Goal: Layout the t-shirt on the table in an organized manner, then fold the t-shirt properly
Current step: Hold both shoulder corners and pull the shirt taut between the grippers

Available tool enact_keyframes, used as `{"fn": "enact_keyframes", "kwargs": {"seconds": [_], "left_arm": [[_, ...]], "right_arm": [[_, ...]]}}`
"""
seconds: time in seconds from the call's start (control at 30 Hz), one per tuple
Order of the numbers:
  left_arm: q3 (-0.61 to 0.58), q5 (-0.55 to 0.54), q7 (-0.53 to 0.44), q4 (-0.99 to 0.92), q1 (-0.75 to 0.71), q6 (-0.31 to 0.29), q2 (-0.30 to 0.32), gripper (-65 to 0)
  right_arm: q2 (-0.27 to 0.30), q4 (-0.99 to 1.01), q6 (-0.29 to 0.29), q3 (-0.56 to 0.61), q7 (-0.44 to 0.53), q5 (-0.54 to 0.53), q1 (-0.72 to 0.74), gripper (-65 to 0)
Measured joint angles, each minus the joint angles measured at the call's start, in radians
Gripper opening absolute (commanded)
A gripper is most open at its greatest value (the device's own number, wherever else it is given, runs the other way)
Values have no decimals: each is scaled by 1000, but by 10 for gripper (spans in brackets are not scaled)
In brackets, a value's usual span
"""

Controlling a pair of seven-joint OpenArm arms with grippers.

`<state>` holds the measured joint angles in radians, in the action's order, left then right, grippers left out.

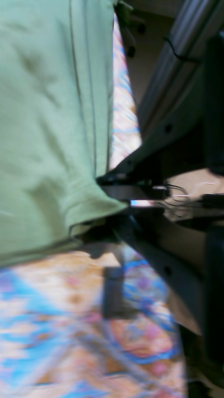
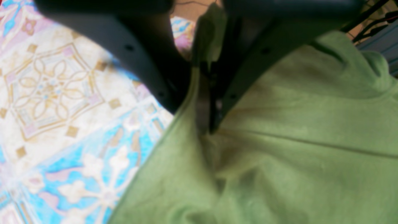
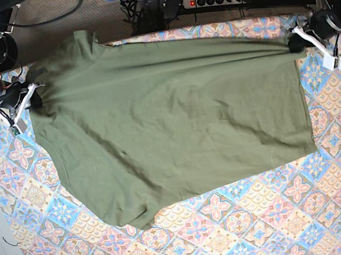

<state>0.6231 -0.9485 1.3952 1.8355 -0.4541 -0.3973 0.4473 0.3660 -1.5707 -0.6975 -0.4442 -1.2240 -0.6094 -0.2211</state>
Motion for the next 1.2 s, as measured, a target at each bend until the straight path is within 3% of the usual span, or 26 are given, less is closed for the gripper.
{"fn": "enact_keyframes", "kwargs": {"seconds": [0.5,0.83,1.2], "left_arm": [[3,-130,14,-1,10,1,-1,-650],[3,-129,15,-1,8,2,-1,-650],[3,-129,14,-2,14,3,-1,-650]], "right_arm": [[0,-1,-1,-32,-63,-4,61,-637],[0,0,1,-29,-66,2,10,-432],[2,8,2,-26,-59,4,-62,-418]]}}
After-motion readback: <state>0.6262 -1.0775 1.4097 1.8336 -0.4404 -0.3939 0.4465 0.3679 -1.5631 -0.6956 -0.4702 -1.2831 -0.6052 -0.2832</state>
